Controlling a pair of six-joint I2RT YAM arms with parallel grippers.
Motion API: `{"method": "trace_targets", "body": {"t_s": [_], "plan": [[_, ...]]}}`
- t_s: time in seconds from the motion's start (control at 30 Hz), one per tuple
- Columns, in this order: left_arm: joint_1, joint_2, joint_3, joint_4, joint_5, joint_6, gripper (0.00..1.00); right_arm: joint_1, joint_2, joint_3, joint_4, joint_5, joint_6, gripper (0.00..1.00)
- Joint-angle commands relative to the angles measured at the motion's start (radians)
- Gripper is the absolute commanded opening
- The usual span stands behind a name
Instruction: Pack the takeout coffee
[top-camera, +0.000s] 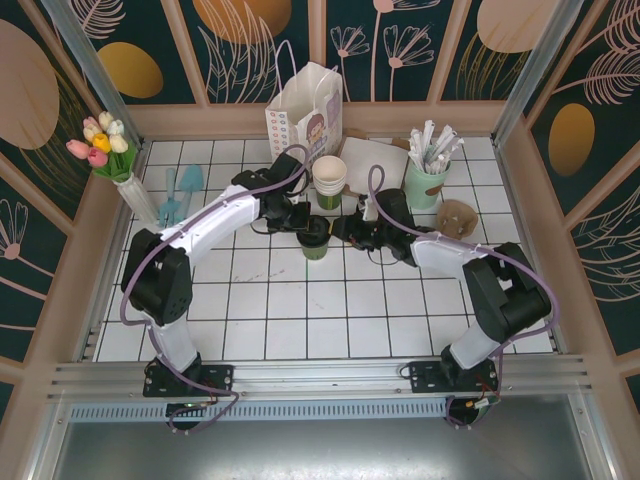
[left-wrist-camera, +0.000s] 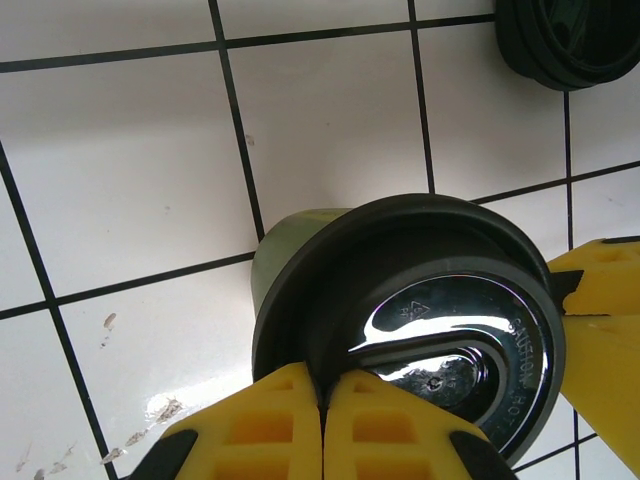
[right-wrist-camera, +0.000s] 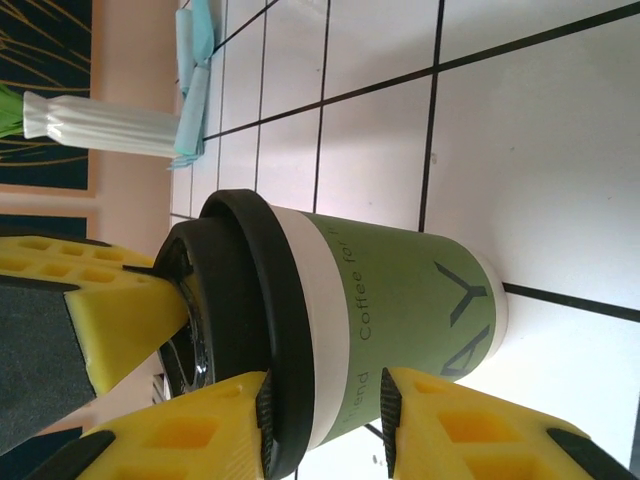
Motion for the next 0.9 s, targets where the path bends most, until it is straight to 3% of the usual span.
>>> {"method": "trace_targets", "body": {"t_s": [0.0, 0.27, 0.43, 0.67, 0.87], "plan": [[-0.001, 0.083, -0.006, -0.048, -0.032, 0.027, 0.00, 0.007, 0.026, 0.027, -0.083, 0.048, -0.031, 0.35], [-0.002, 0.123, 0.025, -0.075, -0.047, 0.038, 0.00, 0.018, 0.054, 0.082, -0.215, 0.114, -0.059, 0.35], [-0.002, 0.199, -0.012, -0.080, -0.119, 0.027, 0.00, 0.016, 0.130, 0.074, -0.258, 0.168, -0.036, 0.33], [-0.001, 0.205, -0.164, -0.093, -0.015, 0.069, 0.00, 0.042, 0.149, 0.023, -0.323, 0.208, -0.022, 0.34], [-0.002, 0.219, -0.190, -0.116, -0.020, 0.105, 0.00, 0.059, 0.140, 0.039, -0.401, 0.246, -0.079, 0.38]]}}
